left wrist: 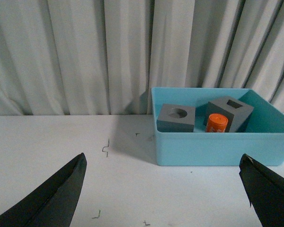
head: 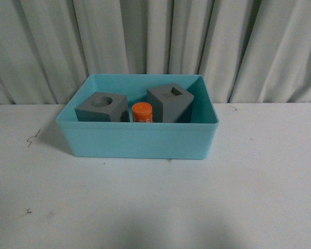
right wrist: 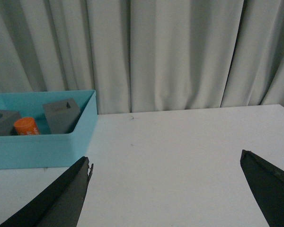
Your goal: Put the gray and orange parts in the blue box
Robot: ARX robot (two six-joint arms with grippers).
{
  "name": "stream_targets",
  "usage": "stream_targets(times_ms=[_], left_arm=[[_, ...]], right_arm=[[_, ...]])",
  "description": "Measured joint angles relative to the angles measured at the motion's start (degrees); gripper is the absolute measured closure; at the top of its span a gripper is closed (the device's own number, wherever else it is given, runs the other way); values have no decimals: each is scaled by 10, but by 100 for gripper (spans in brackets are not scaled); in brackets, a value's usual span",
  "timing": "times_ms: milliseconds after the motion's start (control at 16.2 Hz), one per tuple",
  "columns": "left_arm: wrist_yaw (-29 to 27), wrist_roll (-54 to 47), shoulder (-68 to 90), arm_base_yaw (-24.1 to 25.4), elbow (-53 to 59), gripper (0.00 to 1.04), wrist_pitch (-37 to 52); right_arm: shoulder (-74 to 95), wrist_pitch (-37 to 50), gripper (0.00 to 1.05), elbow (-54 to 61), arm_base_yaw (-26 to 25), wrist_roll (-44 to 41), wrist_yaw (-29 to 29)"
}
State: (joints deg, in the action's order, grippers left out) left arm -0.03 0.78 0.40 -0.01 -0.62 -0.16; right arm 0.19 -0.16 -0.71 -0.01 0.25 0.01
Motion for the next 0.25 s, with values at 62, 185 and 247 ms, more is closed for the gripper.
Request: stream_targets(times_ms=[62, 185, 247], left_arm=[[0, 0, 0, 0, 0, 7, 0], [0, 0, 0, 0, 0, 7, 0], [0, 0, 0, 0, 0, 7, 0]], right_arm=[[0, 0, 6, 0, 0, 0, 0], [0, 0, 6, 0, 0, 0, 0], [0, 0, 6, 0, 0, 0, 0]])
